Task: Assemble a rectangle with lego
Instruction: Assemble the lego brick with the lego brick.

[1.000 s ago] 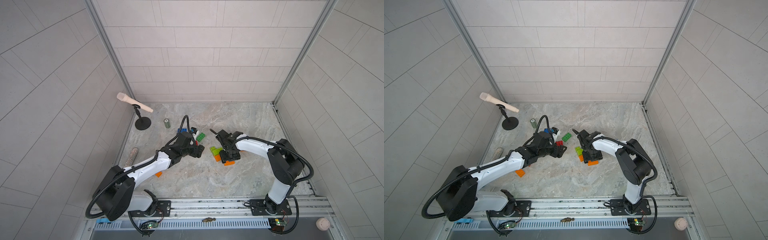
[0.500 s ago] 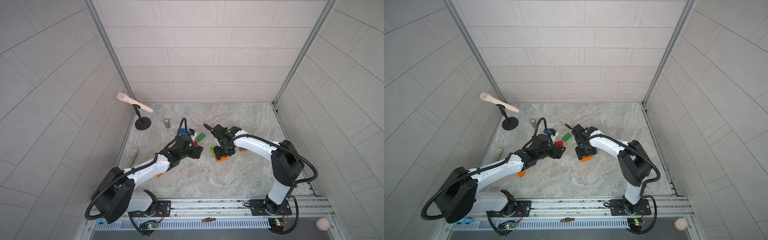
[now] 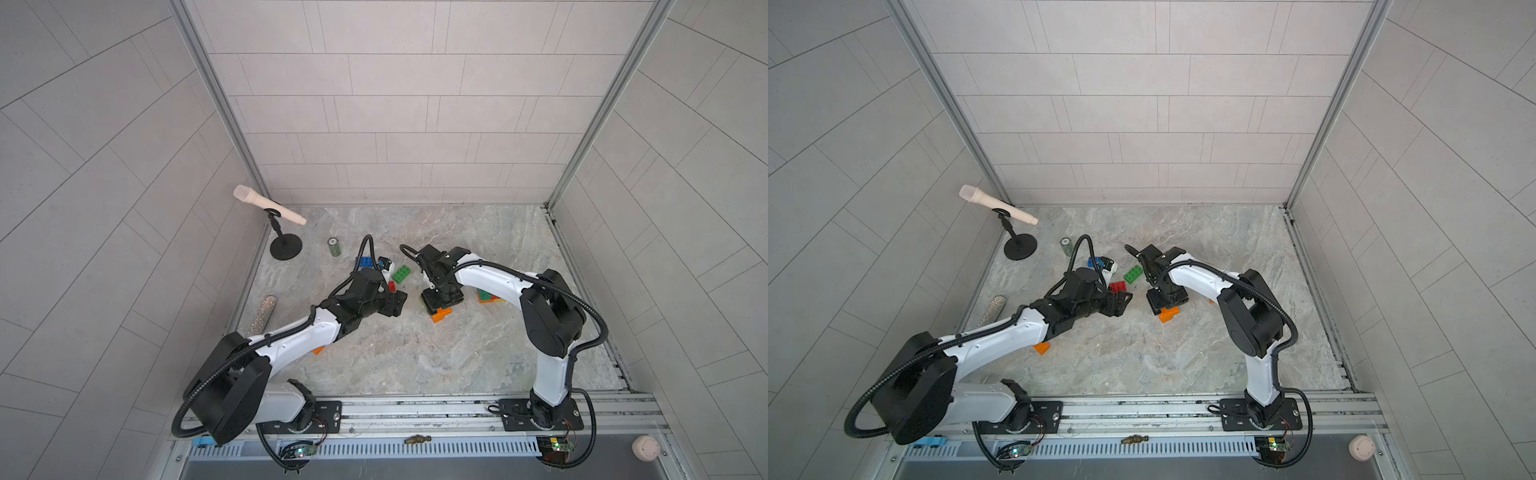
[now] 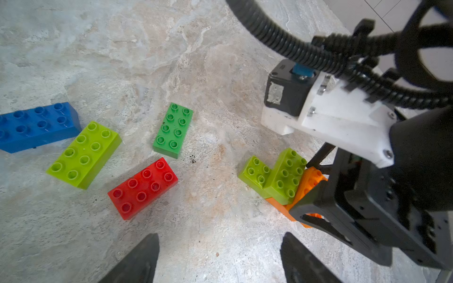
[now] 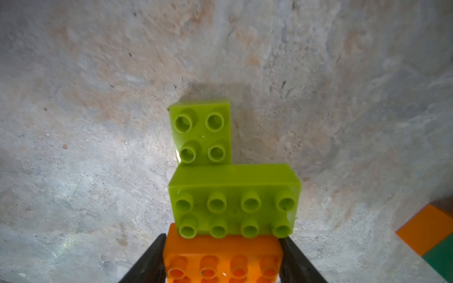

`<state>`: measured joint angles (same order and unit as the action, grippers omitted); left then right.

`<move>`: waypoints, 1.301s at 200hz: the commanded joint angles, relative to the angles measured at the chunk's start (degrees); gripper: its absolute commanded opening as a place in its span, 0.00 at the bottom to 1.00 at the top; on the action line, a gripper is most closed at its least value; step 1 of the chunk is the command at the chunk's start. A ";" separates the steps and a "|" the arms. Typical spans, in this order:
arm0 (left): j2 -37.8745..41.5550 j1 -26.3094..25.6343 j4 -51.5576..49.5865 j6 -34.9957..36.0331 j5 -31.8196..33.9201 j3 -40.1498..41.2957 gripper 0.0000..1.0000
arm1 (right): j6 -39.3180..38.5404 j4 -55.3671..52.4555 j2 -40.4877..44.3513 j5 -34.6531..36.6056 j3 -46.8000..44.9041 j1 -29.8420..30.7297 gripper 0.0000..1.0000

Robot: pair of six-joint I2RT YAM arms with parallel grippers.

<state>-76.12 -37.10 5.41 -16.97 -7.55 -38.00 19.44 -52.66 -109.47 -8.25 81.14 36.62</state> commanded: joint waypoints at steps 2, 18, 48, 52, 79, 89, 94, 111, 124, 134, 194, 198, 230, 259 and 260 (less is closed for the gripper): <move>-0.76 0.06 1.18 0.62 -0.29 0.32 0.83 | -2.38 -2.58 -0.98 1.46 0.95 -0.47 0.28; -1.05 0.05 1.48 0.62 -0.46 0.22 0.83 | -2.81 -2.31 -1.52 1.19 0.95 -0.57 0.27; -1.40 0.03 1.51 0.62 -0.71 -0.02 0.82 | -4.07 -2.26 -1.97 1.40 0.98 -0.59 0.26; -1.40 0.08 1.44 0.61 -0.77 -0.02 0.82 | -4.29 -2.23 -2.04 1.40 1.02 -0.59 0.26; -1.66 0.05 1.43 0.62 -0.87 -0.03 0.82 | -6.27 -2.36 -2.71 1.81 1.12 -0.59 0.25; -1.59 0.03 1.46 0.61 -0.94 0.00 0.82 | -6.73 -2.28 -3.00 1.77 1.15 -0.59 0.24; -1.64 0.03 1.52 0.62 -0.87 -0.05 0.82 | -6.78 -2.20 -3.23 1.75 1.18 -0.51 0.24; -1.66 0.06 1.49 0.58 -0.94 -0.01 0.82 | -7.05 -1.75 -3.81 1.64 0.95 -0.50 0.23; -1.44 0.06 1.45 0.62 -1.06 0.00 0.82 | -7.05 -1.27 -4.07 1.49 0.70 -0.50 0.22; -1.38 0.08 1.41 0.62 -1.07 -0.06 0.82 | -6.97 -1.09 -4.25 1.49 0.59 -0.44 0.20; -0.42 0.08 0.95 1.02 -0.36 0.03 0.82 | -6.87 -0.86 -6.50 4.65 -2.20 -0.10 0.04; -0.28 0.09 0.87 1.13 -0.14 0.03 0.82 | -6.44 -0.71 -6.86 5.15 -2.56 -0.01 0.01; 1.42 0.06 0.14 1.63 1.98 0.48 0.82 | -3.44 1.80 -11.27 8.01 -5.43 2.20 0.00; 2.21 0.18 -1.05 2.12 2.75 0.25 0.82 | -2.55 2.60 -15.17 8.34 -5.33 3.18 0.00; 2.25 0.18 -1.03 2.16 2.73 0.23 0.82 | -2.60 2.63 -15.25 8.29 -5.31 3.23 0.00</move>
<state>-75.48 -37.10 5.63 -16.21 -6.46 -38.00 16.19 -52.21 -113.75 -2.70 81.21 38.63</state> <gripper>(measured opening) 0.819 0.662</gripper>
